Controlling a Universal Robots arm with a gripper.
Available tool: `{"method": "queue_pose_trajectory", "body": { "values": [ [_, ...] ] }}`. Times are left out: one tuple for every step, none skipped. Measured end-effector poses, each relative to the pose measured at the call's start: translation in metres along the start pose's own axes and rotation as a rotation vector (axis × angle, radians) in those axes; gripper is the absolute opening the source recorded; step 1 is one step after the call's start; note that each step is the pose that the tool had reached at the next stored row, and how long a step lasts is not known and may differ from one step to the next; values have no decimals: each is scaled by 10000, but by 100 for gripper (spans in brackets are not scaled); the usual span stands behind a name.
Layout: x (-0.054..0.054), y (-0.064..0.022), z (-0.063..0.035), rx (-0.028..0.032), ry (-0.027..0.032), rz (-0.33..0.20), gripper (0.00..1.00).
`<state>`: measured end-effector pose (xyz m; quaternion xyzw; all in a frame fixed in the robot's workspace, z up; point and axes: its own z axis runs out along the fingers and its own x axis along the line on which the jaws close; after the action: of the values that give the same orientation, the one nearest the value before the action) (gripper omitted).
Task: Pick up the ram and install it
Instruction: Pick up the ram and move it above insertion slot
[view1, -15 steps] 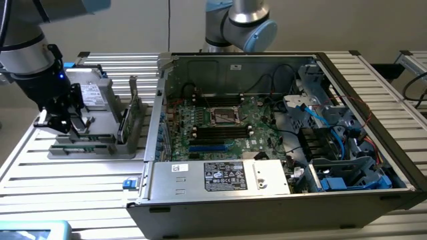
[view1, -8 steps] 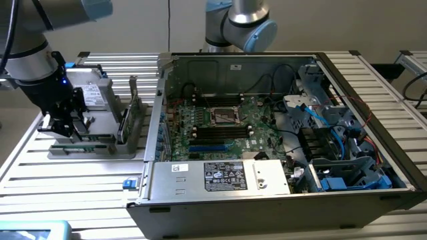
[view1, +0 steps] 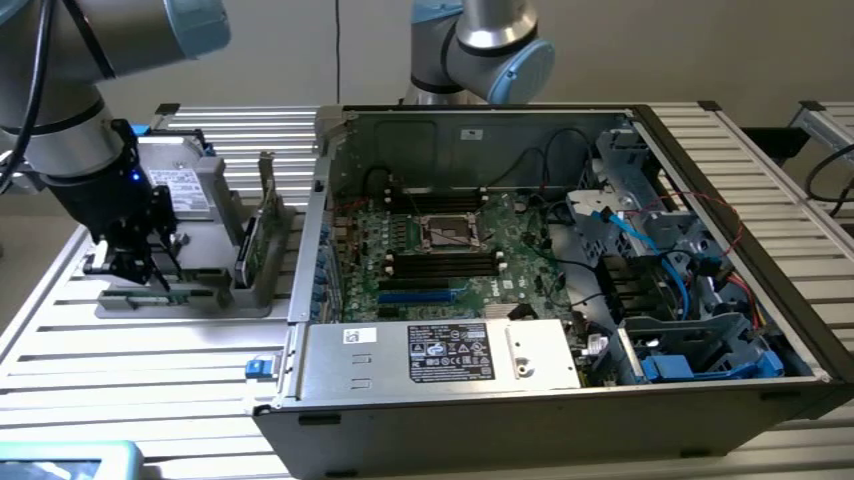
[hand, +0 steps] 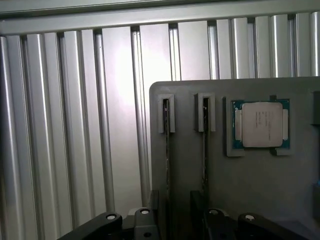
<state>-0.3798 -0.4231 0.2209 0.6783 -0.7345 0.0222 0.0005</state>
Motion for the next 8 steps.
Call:
{"method": "queue_pose_trajectory", "body": {
  "values": [
    [-1, 1, 18, 0, 0, 0, 38],
    [-1, 1, 36, -3, 0, 0, 38],
    [-1, 1, 55, -7, 0, -1, 38],
    [-2, 2, 72, -12, 1, -1, 38],
    [-3, 3, 91, -20, 1, -1, 38],
    [-3, 3, 109, -30, 3, -1, 38],
    [-4, 4, 125, -39, 3, -2, 38],
    [-4, 4, 140, -45, 4, -2, 38]
  ]
}}
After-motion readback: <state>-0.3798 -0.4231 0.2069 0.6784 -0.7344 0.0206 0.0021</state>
